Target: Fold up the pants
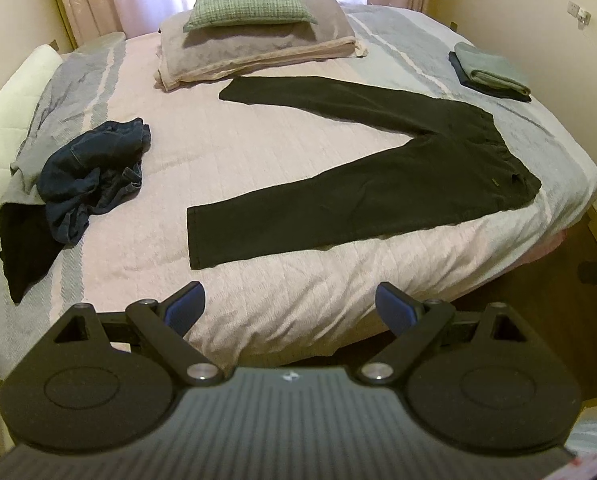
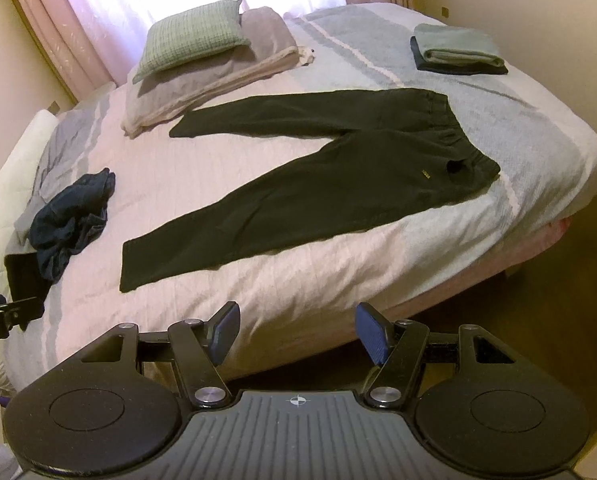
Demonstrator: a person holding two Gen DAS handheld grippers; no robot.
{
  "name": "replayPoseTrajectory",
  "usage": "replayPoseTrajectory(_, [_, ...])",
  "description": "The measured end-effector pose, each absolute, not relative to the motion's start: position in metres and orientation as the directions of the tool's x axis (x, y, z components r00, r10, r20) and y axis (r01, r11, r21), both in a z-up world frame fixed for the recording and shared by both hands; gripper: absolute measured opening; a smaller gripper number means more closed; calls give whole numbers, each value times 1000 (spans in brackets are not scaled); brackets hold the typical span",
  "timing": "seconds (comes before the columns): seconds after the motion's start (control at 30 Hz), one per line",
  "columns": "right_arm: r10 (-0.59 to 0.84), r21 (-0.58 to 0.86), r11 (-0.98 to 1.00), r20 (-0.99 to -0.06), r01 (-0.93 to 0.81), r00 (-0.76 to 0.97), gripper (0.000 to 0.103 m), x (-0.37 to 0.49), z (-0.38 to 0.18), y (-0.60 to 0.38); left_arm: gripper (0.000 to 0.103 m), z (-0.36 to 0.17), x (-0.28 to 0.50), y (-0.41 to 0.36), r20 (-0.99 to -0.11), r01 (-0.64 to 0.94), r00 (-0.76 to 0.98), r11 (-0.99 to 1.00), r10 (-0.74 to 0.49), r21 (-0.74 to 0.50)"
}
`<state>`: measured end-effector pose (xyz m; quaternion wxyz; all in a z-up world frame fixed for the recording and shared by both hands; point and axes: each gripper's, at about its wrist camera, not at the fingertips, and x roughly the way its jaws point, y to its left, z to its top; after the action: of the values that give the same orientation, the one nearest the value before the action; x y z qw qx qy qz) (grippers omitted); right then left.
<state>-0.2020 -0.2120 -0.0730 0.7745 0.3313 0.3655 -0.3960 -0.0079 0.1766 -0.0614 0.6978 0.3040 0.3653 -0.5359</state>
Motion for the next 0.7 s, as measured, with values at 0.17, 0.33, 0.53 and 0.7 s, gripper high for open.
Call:
replayPoseTrajectory(0.17, [-371,222,460,-832,860,413,61,-200,-74,-212,90,-64,-4,177,-838,972,146,232,-526,23])
replayPoseTrajectory(0.33, [-379,218,452,-831,865,408,61,-194,-74,-211,90,-65,0,176,-837,973,138,228,-529,17])
replayPoseTrajectory(0.53, [-375,221,445,-834,868,405,61,-190,-77,-213,90,-67,5,175,-841,974,133,226,-525,13])
replayPoseTrajectory(0.7, [-363,226,444,-839,867,405,61,-188,-82,-217,90,-71,9,170,-848,974,130,228,-514,11])
